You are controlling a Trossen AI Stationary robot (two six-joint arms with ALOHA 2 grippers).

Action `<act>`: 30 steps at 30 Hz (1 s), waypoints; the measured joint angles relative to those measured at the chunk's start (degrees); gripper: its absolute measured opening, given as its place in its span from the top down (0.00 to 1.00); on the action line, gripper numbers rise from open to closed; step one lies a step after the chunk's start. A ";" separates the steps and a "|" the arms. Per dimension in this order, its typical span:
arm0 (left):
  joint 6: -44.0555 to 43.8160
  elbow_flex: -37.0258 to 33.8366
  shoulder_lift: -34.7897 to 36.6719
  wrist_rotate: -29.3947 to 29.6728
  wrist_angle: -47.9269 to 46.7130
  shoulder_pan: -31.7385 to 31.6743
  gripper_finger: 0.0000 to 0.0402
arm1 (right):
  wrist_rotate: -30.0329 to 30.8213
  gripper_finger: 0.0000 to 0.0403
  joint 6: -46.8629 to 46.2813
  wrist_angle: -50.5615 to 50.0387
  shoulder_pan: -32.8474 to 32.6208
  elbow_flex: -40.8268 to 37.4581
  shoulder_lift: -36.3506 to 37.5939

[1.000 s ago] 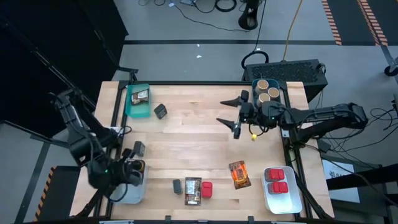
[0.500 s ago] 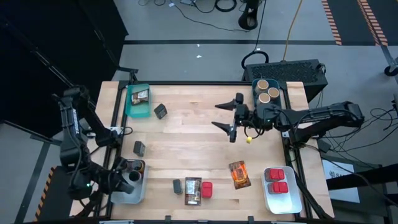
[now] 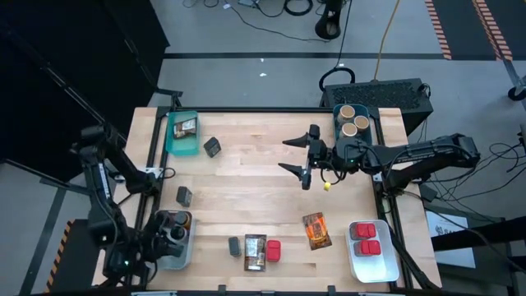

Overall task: Sort spices by type
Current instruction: Put the top right black seasoning can into the gray bin

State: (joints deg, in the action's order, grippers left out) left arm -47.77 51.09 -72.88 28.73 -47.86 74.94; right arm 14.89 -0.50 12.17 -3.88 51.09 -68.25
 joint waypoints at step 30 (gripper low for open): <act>-22.35 -2.76 -6.97 3.70 -1.77 2.97 0.54 | -0.08 0.22 0.89 0.02 -0.79 -0.02 -0.33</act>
State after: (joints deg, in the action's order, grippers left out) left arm -70.12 48.33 -79.85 32.43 -49.63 77.91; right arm 14.81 0.39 12.19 -4.67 51.07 -68.58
